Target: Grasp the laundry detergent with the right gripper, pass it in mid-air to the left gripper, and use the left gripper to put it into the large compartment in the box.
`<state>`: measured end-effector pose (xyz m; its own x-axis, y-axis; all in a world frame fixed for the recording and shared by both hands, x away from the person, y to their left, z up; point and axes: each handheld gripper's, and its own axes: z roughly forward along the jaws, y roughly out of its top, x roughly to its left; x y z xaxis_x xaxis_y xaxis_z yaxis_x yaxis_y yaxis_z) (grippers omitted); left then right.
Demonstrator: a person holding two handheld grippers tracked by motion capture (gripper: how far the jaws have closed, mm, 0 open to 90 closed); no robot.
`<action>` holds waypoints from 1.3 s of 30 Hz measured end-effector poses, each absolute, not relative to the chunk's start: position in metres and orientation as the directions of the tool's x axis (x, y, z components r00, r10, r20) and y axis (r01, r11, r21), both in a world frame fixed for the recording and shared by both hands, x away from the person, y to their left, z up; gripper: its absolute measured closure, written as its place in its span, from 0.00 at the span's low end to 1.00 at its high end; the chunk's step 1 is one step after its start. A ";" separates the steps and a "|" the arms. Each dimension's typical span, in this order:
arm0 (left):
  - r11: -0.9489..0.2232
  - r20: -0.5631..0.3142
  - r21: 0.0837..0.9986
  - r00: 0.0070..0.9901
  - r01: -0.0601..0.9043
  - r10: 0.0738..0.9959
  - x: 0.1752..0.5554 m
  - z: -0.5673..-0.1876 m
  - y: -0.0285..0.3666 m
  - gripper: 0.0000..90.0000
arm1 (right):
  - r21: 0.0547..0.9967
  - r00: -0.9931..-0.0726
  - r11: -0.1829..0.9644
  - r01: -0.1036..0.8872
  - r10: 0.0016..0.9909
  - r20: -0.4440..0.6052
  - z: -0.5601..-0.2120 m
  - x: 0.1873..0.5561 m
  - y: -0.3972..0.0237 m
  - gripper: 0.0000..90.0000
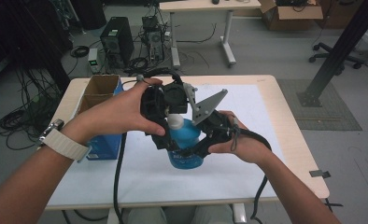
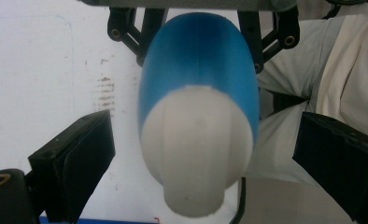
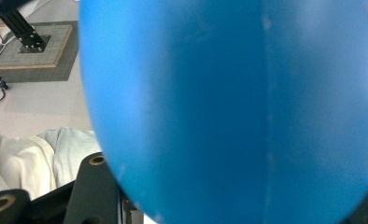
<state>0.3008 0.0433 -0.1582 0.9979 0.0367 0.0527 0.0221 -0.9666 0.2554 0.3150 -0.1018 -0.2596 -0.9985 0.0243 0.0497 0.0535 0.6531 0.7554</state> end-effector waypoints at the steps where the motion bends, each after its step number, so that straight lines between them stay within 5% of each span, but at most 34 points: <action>1: -0.967 0.053 0.255 0.998 0.022 0.037 0.301 -0.158 0.043 0.07 | 0.755 -0.998 0.653 0.053 0.024 0.050 -0.260 0.315 -0.102 0.48; 25: -0.968 0.047 0.249 0.999 0.009 0.022 0.307 -0.169 0.036 0.09 | 0.751 -0.998 0.658 0.051 0.016 0.054 -0.261 0.316 -0.100 0.48; 39: -0.970 0.041 0.244 0.999 -0.007 0.003 0.307 -0.170 0.035 0.19 | 0.753 -0.998 0.655 0.055 0.016 0.059 -0.260 0.316 -0.099 0.48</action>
<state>0.3071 0.0353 -0.1698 0.9992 0.0030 0.0411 -0.0071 -0.9698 0.2439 0.3159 -0.0995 -0.2605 -0.9981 0.0161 0.0590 0.0551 0.6553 0.7533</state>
